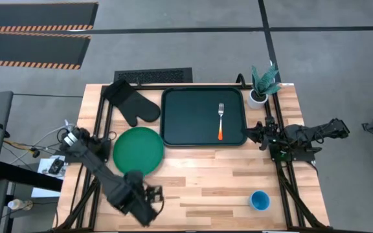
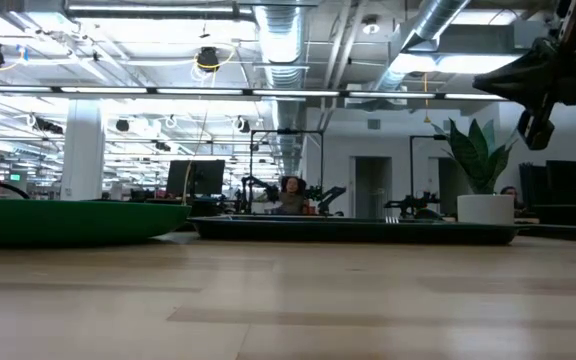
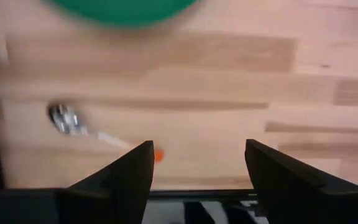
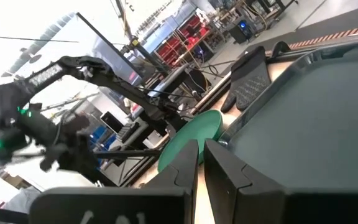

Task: Pick and place plate/cup/fork/spoon on tray
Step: Put the orange spoon on the black tray to the right of the orange fork

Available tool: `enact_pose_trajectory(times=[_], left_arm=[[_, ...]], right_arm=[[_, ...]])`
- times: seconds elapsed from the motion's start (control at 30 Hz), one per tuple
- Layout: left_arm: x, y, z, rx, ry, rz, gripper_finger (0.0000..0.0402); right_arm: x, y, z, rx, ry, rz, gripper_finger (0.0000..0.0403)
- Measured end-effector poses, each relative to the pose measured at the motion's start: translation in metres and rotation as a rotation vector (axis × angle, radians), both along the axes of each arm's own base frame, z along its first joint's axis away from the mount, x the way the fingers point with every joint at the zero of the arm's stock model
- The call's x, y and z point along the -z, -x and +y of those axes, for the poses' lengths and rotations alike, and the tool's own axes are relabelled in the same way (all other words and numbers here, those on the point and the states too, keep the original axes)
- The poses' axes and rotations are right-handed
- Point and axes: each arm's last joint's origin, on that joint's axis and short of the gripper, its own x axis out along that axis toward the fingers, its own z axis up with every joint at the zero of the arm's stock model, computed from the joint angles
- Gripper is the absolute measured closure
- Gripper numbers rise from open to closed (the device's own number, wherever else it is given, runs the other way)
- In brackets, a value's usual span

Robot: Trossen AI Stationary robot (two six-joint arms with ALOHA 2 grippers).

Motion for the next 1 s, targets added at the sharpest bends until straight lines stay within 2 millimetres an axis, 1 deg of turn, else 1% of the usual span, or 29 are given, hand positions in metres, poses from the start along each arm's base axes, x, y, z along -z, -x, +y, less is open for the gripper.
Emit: enact_pose_trajectory(times=[0.1, 0.23, 0.3, 0.37, 0.47, 0.57, 0.67, 0.73, 0.8, 1.0], left_arm=[[0.024, 0.006, -0.014, 0.014, 0.066, 0.034, 0.0163], [0.058, 0.005, -0.024, 0.047, 0.084, -0.026, 0.0163], [0.073, 0.006, -0.027, 0.123, 0.101, -0.038, 0.0163], [0.084, 0.007, -0.029, 0.29, 0.106, -0.03, 0.0163], [0.091, 0.009, -0.028, 0.67, 0.082, -0.018, 0.0163], [0.092, 0.011, -0.02, 0.991, 0.013, 0.048, 0.0163], [0.092, 0.013, -0.013, 1.243, -0.044, 0.113, 0.0163], [0.092, 0.013, -0.012, 1.396, -0.069, 0.119, 0.0163], [0.093, 0.015, -0.014, 1.509, -0.075, 0.123, 0.0163], [0.112, 0.03, -0.015, 1.681, 0.011, 0.189, 0.0163]], right_arm=[[0.001, 0.0, 0.0, 0.0, 0.003, 0.01, 0.0351], [0.003, 0.0, 0.0, 0.0, 0.009, 0.028, 0.0351], [0.004, 0.0, 0.0, 0.0, 0.013, 0.043, 0.0351], [0.005, 0.0, 0.0, 0.0, 0.015, 0.052, 0.0351], [0.006, 0.0, 0.0, 0.0, 0.018, 0.064, 0.0351], [0.006, 0.0, 0.0, 0.0, 0.016, 0.064, 0.0351], [0.006, 0.0, 0.0, -0.002, 0.016, 0.064, 0.0351], [0.006, 0.0, 0.0, -0.002, 0.016, 0.065, 0.0351], [0.006, 0.0, 0.0, -0.002, 0.017, 0.067, 0.0351], [0.006, 0.0, 0.0, -0.002, 0.02, 0.071, 0.0351]])
